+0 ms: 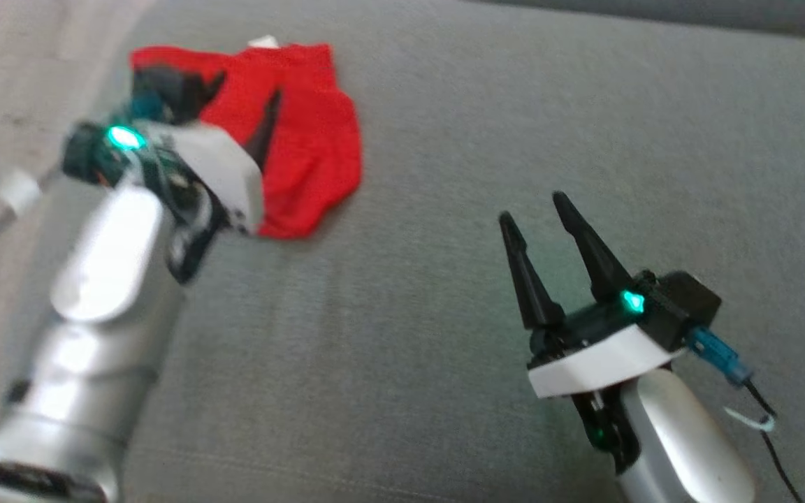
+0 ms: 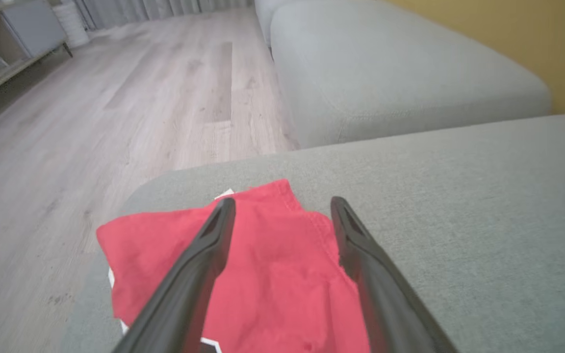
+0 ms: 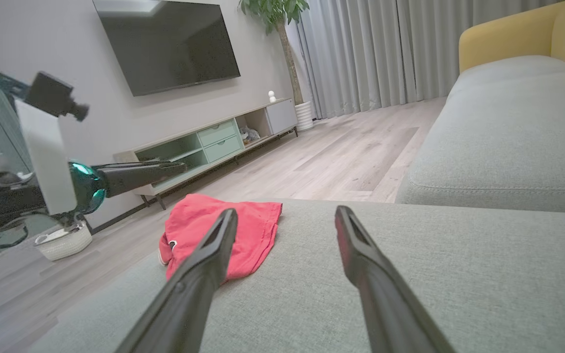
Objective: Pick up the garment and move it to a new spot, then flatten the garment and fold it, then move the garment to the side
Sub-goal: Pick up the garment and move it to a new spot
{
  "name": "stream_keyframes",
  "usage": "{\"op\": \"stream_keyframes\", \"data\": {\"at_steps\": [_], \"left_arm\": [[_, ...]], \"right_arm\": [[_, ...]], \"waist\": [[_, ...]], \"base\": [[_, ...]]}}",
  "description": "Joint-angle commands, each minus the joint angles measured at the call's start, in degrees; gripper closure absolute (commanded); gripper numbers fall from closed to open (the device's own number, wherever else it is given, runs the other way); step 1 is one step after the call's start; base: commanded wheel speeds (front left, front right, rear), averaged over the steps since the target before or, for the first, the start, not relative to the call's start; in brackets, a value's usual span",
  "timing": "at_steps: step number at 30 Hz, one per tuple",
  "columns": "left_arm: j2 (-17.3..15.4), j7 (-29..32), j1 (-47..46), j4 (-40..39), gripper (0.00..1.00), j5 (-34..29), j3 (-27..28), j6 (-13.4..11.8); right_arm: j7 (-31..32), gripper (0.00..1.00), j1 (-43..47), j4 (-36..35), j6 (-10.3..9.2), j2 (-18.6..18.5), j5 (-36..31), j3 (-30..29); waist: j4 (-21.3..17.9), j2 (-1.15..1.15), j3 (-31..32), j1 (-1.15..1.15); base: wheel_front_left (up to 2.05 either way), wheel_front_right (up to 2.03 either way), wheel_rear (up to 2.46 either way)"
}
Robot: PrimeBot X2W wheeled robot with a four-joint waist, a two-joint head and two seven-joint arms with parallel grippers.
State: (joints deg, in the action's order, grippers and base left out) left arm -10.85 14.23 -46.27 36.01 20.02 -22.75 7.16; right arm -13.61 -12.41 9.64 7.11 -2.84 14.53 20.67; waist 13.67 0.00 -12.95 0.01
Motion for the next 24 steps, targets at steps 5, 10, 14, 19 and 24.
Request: {"op": "stream_keyframes", "data": {"at_steps": [5, 10, 14, 19, 24], "left_arm": [[-6.92, 6.29, -9.87, 3.69, 0.0, 6.6, -4.76, 0.31], [-10.64, 10.86, -14.57, 8.04, 0.0, 11.05, -10.14, 0.32], [-12.25, 12.46, -16.73, 9.78, 0.0, 13.88, -14.19, 0.32], [-13.32, 12.23, -18.57, 13.92, 0.0, 15.87, -15.61, 0.32], [-13.1, 12.92, -18.94, 18.22, 0.0, 17.26, -16.45, 0.32]], "right_arm": [[-0.28, 0.0, -3.67, -3.07, 0.37, -0.04, 0.44, 3.8], [-0.56, 0.0, -4.6, -3.57, 0.37, -0.04, 1.22, 5.81], [-0.75, 0.0, -5.15, -3.69, 0.37, -0.04, 1.56, 6.62], [-0.94, 0.0, -5.8, -3.6, 0.37, -0.04, 1.84, 7.36], [-1.11, 0.0, -6.02, -3.7, 0.37, -0.04, 1.84, 7.22]], "waist": [[-7.62, 0.0, -7.05, -0.01], [-10.46, 0.0, -9.65, -0.01], [-11.88, 0.0, -11.11, -0.01], [-13.46, 0.0, -12.2, -0.01], [-14.64, 0.0, -12.69, -0.01]], "base": [[0.0, 0.0, 0.0], [0.0, 0.0, 0.0], [0.0, 0.0, 0.0], [0.0, 0.0, 0.0], [0.0, 0.0, 0.0]]}}
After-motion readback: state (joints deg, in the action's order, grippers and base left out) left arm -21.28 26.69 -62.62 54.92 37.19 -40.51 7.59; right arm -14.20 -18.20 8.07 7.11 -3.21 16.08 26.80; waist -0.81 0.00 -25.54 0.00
